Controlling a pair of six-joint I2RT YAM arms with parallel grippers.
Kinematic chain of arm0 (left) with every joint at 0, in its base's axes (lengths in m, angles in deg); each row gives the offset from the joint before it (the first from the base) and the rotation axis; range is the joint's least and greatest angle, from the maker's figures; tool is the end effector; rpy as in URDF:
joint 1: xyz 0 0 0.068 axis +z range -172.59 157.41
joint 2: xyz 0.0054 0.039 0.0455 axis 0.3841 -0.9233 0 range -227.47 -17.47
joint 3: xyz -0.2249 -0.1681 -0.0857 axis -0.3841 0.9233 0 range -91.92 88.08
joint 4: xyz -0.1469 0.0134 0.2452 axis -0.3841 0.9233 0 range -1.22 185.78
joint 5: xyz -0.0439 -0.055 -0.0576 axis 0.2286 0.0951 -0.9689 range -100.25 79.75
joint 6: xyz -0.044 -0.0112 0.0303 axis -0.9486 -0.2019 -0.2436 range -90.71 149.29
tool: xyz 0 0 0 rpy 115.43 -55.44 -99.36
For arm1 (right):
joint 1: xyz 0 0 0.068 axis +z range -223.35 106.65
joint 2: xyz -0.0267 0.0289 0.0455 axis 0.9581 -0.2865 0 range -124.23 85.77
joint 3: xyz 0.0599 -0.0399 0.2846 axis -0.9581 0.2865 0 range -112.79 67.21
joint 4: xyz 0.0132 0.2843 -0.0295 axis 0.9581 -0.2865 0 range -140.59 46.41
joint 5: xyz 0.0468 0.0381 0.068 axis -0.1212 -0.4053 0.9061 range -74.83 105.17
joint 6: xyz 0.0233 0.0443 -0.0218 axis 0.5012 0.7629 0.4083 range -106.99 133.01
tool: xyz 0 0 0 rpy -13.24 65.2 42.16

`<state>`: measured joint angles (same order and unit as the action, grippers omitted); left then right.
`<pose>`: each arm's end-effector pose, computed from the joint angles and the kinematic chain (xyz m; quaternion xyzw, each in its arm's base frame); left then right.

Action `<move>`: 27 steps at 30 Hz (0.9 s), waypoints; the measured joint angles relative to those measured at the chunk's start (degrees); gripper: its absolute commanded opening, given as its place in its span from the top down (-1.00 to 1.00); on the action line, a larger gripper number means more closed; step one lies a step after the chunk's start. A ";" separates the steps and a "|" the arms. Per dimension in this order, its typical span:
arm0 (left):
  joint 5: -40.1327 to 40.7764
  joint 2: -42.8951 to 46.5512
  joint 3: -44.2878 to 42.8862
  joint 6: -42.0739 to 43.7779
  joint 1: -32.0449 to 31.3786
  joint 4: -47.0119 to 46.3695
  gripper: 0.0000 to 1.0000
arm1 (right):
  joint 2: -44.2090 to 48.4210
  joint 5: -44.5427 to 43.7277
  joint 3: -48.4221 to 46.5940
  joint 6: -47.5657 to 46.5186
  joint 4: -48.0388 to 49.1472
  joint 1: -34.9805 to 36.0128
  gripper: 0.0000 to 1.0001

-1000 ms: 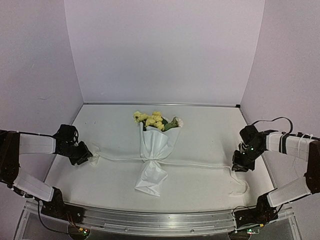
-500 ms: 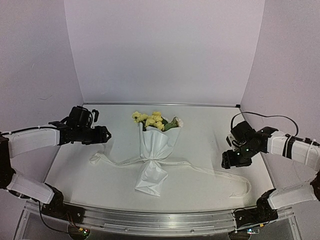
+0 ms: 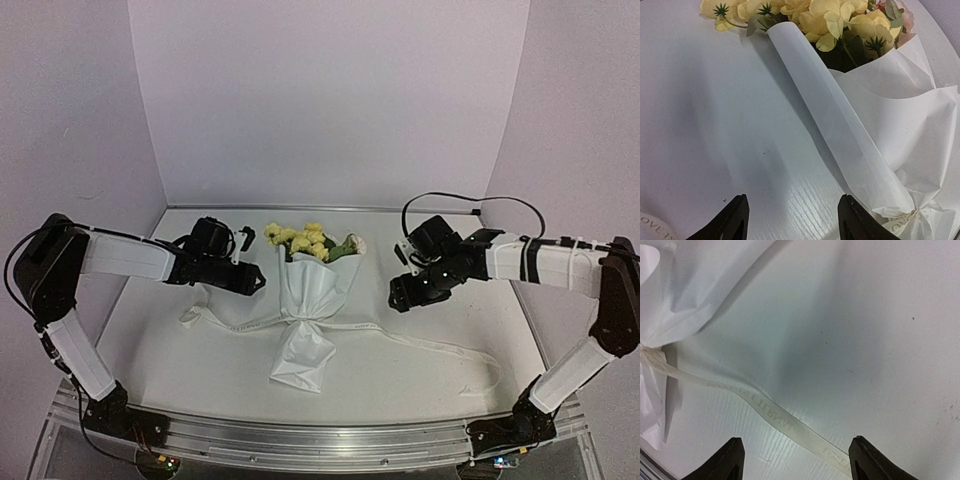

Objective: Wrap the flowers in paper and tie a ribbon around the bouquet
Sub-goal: Move the folded bouquet onto the folded bouquet.

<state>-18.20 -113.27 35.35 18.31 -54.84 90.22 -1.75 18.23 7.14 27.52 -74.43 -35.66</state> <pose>0.3073 -0.1999 0.1788 0.1962 0.8992 -0.2015 0.3350 0.2632 0.2057 0.2327 -0.2003 0.9406 0.1432 0.2339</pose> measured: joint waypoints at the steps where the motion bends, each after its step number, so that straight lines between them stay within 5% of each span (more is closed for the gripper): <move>1: 0.13 -1.46 -0.90 -0.50 -0.36 -0.27 -0.20 | -1.71 0.47 -1.39 0.89 0.59 0.18 -0.38; 13: 2.27 -11.30 -6.29 -1.72 -5.27 -2.03 -0.15 | -13.80 3.53 -6.05 9.66 7.39 1.56 -0.26; 27: 3.69 -13.42 -8.01 -3.23 -12.63 -2.99 -0.15 | -14.56 4.22 0.01 13.15 15.81 5.00 -0.11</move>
<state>-14.51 -126.70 27.34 15.07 -67.46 87.23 -16.31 22.45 7.15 40.67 -58.62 -30.67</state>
